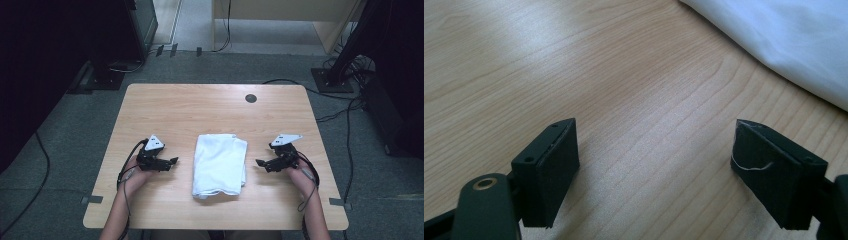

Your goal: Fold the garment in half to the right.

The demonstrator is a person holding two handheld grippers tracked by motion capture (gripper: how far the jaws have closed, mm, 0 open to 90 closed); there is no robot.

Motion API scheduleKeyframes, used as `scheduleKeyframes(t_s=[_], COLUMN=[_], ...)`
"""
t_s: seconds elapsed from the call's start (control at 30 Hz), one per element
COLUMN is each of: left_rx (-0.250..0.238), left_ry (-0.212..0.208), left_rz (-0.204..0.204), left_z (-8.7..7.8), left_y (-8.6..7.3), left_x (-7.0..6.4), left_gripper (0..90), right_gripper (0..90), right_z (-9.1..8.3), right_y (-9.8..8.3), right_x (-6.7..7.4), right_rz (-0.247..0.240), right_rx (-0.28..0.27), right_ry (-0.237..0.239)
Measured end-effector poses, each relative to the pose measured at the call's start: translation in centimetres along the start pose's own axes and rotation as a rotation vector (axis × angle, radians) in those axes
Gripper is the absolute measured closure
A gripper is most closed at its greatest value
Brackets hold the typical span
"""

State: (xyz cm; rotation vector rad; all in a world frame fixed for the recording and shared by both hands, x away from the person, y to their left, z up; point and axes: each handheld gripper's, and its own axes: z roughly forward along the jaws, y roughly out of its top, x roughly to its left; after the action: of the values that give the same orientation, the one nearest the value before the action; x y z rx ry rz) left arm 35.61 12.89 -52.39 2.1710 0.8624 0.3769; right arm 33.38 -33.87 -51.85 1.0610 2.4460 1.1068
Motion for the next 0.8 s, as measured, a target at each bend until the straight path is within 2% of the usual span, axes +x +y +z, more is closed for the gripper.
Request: scheduleKeyframes(t_s=[0.33, 0.8], left_rx=[-0.005, 0.003], left_ry=[-0.004, 0.01], left_rz=[-0.013, -0.001], left_z=[-0.08, -0.03], left_y=[-0.05, -0.02], left_x=[0.18, -0.01], left_gripper=[19.3, 19.3], right_gripper=[9.9, 9.9], right_z=[-0.33, -0.86], right_y=[-0.21, -0.57], right_x=[-0.3, -0.77], right_rz=[-0.001, 0.0], right_rx=[-0.006, -0.002], right_ry=[-0.005, -0.021])
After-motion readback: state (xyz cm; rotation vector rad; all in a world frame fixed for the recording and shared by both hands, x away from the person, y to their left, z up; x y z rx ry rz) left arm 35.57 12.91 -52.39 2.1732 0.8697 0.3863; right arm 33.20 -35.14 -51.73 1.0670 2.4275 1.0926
